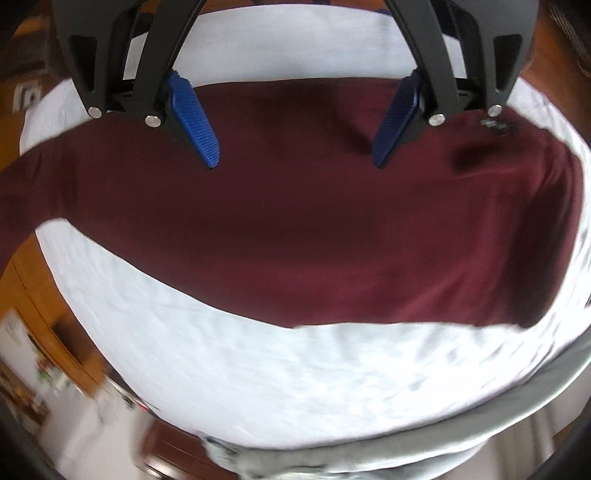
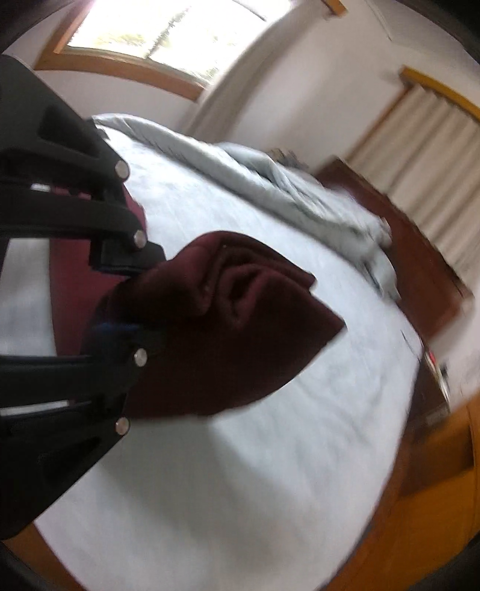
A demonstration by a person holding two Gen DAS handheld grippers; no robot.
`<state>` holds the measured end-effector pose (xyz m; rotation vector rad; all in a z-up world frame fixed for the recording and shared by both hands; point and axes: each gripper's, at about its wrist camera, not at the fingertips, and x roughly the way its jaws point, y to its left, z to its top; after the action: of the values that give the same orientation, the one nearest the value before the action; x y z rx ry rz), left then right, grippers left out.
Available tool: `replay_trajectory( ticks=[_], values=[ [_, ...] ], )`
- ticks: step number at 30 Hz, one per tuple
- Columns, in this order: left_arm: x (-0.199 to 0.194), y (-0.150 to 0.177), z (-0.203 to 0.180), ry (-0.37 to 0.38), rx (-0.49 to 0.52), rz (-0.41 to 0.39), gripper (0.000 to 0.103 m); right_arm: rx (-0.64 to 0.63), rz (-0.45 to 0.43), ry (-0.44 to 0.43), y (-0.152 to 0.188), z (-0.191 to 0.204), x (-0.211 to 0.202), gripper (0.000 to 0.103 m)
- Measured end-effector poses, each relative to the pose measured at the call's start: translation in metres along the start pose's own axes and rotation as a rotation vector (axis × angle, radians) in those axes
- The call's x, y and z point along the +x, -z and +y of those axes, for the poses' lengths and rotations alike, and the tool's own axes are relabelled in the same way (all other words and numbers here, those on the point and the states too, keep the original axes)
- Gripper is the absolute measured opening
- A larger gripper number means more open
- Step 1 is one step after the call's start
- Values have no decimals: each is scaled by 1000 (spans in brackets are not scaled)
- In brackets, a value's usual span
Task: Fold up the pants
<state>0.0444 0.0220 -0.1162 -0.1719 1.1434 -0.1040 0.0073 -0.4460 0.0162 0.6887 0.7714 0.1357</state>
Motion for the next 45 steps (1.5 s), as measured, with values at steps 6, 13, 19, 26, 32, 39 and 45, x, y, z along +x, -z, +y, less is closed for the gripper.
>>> replay_trajectory(
  ticks=[6,13,19,26,32,39,45],
  values=[
    [-3,-2,36,6,-120,-9,85,-87,148,-63,35,83,74,18],
    [-12,2,69,17,-173,-35,85,-208,309,-82,103,147,134,18],
    [-22,11,95,29,-211,-44,85,-313,424,-137,155,194,179,18],
    [-27,15,103,31,-215,-38,85,-358,560,-57,190,188,214,47],
    [-32,7,84,77,-176,-61,85,-259,483,-204,144,164,149,88],
    [-35,-5,10,234,-38,-89,85,-169,323,107,66,60,80,92],
    [1,-4,-49,199,105,-63,85,53,528,-17,87,-12,131,92]
  ],
)
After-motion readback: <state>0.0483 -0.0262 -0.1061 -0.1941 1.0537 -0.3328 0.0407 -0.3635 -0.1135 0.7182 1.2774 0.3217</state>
